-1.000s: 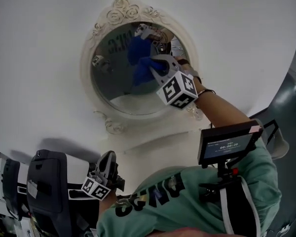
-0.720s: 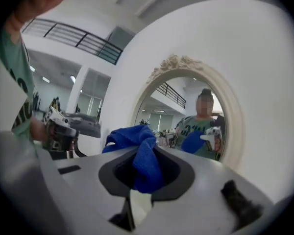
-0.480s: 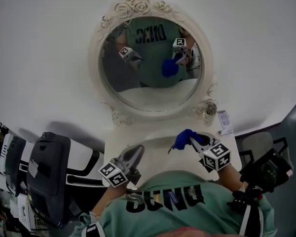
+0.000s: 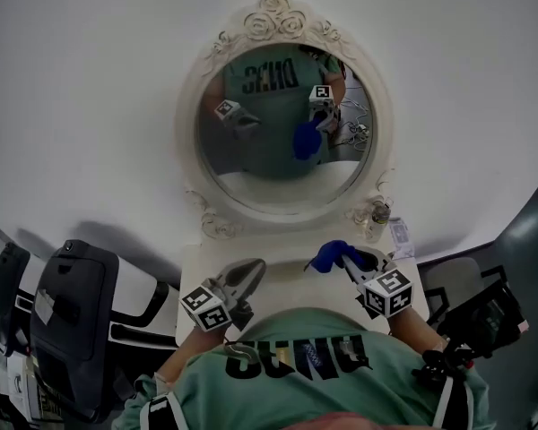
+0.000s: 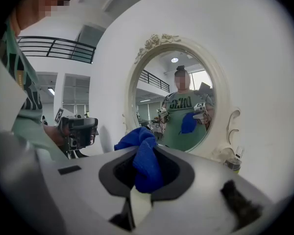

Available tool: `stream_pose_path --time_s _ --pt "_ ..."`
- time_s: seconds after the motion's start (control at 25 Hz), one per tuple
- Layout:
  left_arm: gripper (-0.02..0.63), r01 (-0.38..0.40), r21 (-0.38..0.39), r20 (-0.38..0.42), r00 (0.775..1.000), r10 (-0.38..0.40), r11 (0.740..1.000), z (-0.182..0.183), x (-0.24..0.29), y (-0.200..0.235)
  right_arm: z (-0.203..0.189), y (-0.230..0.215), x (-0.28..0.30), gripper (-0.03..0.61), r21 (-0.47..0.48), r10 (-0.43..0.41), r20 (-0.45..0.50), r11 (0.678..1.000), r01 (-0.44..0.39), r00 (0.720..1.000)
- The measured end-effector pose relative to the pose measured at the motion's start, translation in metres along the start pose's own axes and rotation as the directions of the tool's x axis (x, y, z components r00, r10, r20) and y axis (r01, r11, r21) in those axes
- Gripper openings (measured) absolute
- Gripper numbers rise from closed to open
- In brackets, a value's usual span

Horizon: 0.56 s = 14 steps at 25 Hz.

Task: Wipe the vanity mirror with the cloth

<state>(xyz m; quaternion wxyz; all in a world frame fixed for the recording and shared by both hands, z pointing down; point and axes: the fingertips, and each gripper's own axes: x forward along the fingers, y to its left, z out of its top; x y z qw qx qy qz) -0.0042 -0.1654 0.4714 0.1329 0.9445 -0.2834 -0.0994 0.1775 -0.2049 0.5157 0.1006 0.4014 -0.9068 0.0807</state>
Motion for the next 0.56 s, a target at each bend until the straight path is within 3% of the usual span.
stream_pose_path --time_s 0.32,0.56 --pt "0.009 -0.017 -0.001 0.042 0.999 0.017 1.000 0.006 -0.012 0.009 0.020 0.006 0.006 0.051 -0.048 0.013 -0.001 0.999 -0.013 1.000" --pt "0.009 -0.038 -0.022 0.066 0.997 0.040 0.999 0.001 -0.019 0.011 0.017 0.024 0.011 0.051 -0.071 0.064 -0.025 0.995 -0.066 0.998"
